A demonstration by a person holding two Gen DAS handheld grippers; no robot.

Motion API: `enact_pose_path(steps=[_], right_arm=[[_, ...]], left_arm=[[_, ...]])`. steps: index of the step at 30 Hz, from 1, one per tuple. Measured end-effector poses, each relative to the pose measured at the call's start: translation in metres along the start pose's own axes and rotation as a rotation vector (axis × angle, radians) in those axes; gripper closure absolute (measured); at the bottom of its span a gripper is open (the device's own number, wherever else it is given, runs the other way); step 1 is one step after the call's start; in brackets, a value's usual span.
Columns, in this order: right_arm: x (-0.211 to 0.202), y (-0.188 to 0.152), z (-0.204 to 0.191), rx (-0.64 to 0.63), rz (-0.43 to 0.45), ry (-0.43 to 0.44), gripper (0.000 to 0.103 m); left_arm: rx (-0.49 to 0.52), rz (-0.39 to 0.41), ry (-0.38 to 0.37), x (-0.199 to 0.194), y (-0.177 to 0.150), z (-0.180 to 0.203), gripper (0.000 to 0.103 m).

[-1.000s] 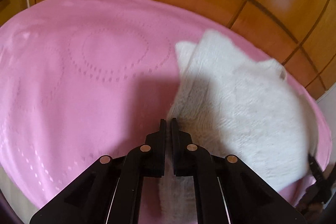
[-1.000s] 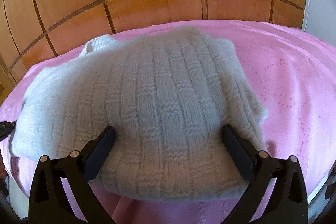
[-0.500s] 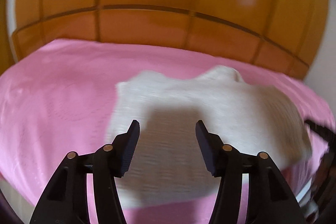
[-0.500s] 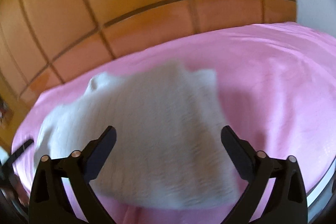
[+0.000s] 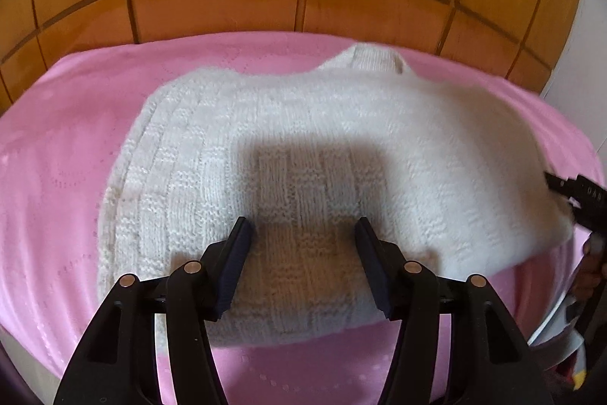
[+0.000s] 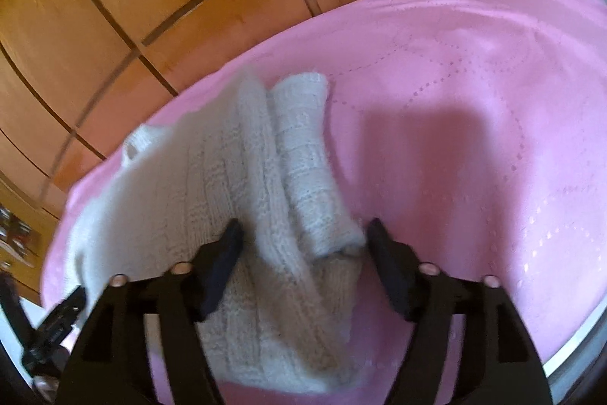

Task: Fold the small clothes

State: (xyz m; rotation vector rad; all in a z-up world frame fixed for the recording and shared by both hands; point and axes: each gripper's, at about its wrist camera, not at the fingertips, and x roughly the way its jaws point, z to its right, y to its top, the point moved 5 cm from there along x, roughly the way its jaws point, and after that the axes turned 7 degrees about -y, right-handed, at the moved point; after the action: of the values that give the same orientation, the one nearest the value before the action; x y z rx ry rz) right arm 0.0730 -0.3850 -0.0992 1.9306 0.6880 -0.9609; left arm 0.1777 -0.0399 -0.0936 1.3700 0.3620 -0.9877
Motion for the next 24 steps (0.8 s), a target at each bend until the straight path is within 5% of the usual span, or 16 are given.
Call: enact_pose_path(steps=[5, 12, 24], right_arm=[[-0.002, -0.011, -0.009, -0.073, -0.019, 0.029, 0.006], [-0.006, -0.014, -0.033, -0.148, -0.068, 0.030, 0.074], [-0.019, -0.007, -0.066, -0.181, -0.097, 0.004, 0.084]], left_arm=[[-0.063, 0.031, -0.022, -0.010, 0.001, -0.007, 0.042], [-0.075, 0.025, 0.018, -0.009, -0.002, -0.010, 0.042], [-0.060, 0.014, 0.001, -0.003, -0.004, -0.014, 0.042]])
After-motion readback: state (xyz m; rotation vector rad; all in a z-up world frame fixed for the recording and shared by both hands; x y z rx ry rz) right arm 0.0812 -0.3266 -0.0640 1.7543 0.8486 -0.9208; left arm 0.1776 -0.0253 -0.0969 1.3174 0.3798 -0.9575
